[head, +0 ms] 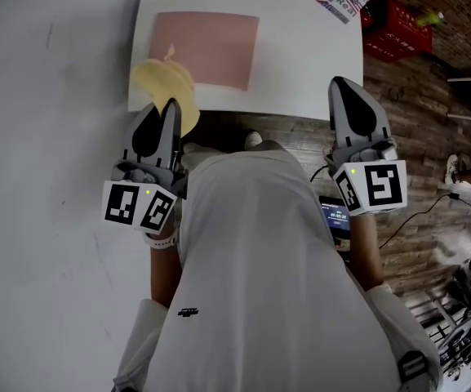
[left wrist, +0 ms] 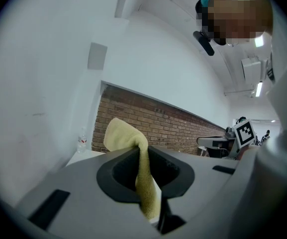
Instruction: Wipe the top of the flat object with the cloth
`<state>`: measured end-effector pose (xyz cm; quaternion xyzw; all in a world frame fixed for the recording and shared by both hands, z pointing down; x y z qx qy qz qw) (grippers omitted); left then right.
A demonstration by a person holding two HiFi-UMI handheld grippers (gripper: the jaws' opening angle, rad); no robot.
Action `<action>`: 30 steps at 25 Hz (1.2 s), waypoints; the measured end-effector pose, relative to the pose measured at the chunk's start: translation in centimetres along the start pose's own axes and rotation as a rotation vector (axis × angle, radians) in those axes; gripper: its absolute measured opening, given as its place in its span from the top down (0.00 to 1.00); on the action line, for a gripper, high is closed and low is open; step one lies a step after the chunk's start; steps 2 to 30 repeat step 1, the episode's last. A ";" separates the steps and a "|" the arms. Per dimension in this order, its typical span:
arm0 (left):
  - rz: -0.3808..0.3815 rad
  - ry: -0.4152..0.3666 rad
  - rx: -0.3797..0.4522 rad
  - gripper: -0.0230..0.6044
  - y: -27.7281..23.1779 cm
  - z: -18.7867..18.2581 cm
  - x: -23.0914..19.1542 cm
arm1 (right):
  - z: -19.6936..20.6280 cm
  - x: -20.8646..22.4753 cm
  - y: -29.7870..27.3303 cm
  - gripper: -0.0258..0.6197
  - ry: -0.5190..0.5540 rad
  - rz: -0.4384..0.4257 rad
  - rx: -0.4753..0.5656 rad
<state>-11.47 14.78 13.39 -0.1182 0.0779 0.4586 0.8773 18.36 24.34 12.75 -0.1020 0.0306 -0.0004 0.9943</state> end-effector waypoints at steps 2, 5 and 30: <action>0.001 0.005 0.000 0.87 0.0 0.1 0.0 | 0.0 -0.1 0.0 0.96 0.000 -0.002 0.001; 0.001 0.005 0.000 0.87 0.0 0.1 0.0 | 0.0 -0.1 0.0 0.96 0.000 -0.002 0.001; 0.001 0.005 0.000 0.87 0.0 0.1 0.0 | 0.0 -0.1 0.0 0.96 0.000 -0.002 0.001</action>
Point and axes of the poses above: the fingertips, and each gripper's own axes: y backward along the fingers, x to its right, z out of its underside, the point moved 7 cm from there along y, backward along the fingers, and after that the axes turned 6 degrees about z, right-handed, at the moved point
